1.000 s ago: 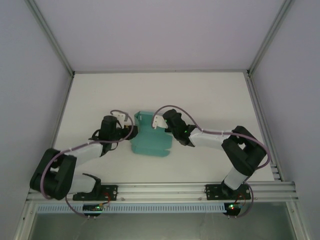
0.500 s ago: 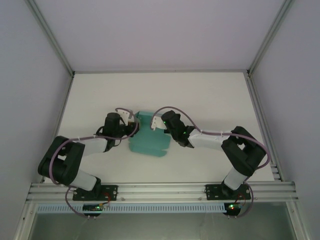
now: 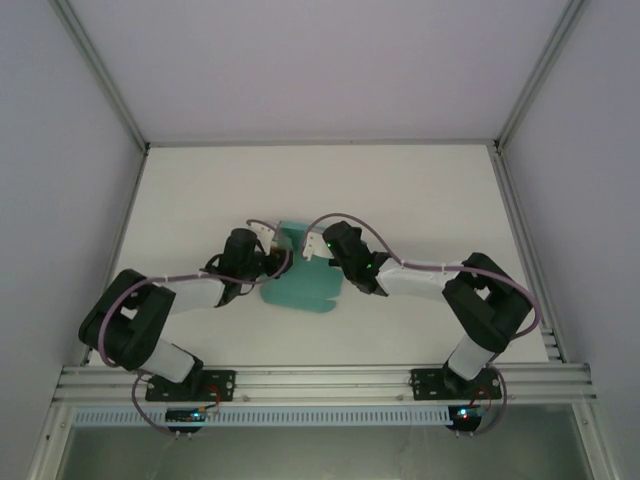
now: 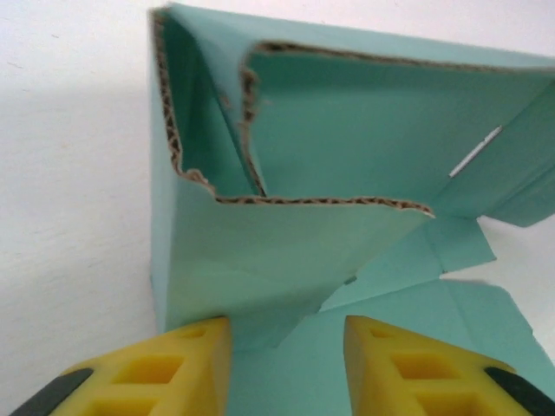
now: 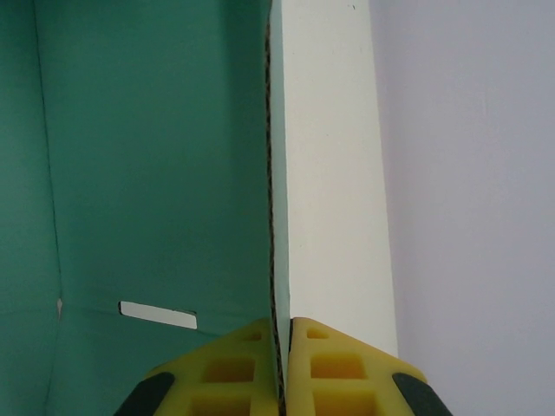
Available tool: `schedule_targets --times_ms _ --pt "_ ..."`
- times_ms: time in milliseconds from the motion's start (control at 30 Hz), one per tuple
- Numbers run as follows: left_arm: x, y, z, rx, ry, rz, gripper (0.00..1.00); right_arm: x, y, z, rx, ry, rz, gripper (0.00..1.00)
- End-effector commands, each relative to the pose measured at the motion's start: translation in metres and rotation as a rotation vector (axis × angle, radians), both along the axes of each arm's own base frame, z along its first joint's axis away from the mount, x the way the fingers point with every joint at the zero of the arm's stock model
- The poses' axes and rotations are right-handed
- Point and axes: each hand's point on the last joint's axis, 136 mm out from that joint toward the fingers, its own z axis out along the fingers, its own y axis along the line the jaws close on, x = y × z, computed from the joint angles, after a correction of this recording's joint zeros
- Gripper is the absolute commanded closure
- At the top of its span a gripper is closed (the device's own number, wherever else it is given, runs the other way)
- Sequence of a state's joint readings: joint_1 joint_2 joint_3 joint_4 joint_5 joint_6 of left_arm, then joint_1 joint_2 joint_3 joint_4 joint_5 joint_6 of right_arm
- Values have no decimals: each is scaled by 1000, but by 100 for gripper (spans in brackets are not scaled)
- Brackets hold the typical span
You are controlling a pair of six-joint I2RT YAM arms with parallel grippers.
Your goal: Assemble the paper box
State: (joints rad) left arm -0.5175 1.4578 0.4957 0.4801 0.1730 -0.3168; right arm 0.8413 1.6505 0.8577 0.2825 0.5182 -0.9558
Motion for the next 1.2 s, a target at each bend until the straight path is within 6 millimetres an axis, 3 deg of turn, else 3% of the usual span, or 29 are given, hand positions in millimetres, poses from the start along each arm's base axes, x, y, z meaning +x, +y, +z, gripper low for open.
schedule_targets --times_ms 0,67,133,233,333,433,533,667,833,900,1167 --pt "1 22 5 27 11 125 58 -14 2 -17 -46 45 47 100" --pt "-6 34 2 46 43 167 56 -13 2 -17 -50 40 48 100" --pt "-14 43 5 49 60 195 45 -13 2 -17 -58 32 51 100" --pt "-26 65 15 93 110 268 38 -13 2 -17 -64 24 56 100" --pt "-31 98 25 118 118 383 18 -15 3 -16 -58 34 71 100" --pt "-32 101 22 43 106 280 0 -16 4 -17 -56 40 80 100" --pt "-23 81 28 -65 31 100 0 -17 7 -20 -51 48 92 100" --pt "-6 57 39 -77 -8 -55 0 -17 9 -22 -57 60 102 100" --pt "6 44 24 -42 68 -154 39 -15 6 -15 -36 51 98 100" --pt "10 39 23 -50 76 -177 47 -15 8 -13 -25 55 104 100" --pt "23 37 10 -25 110 -169 54 -15 5 -13 -26 63 104 100"
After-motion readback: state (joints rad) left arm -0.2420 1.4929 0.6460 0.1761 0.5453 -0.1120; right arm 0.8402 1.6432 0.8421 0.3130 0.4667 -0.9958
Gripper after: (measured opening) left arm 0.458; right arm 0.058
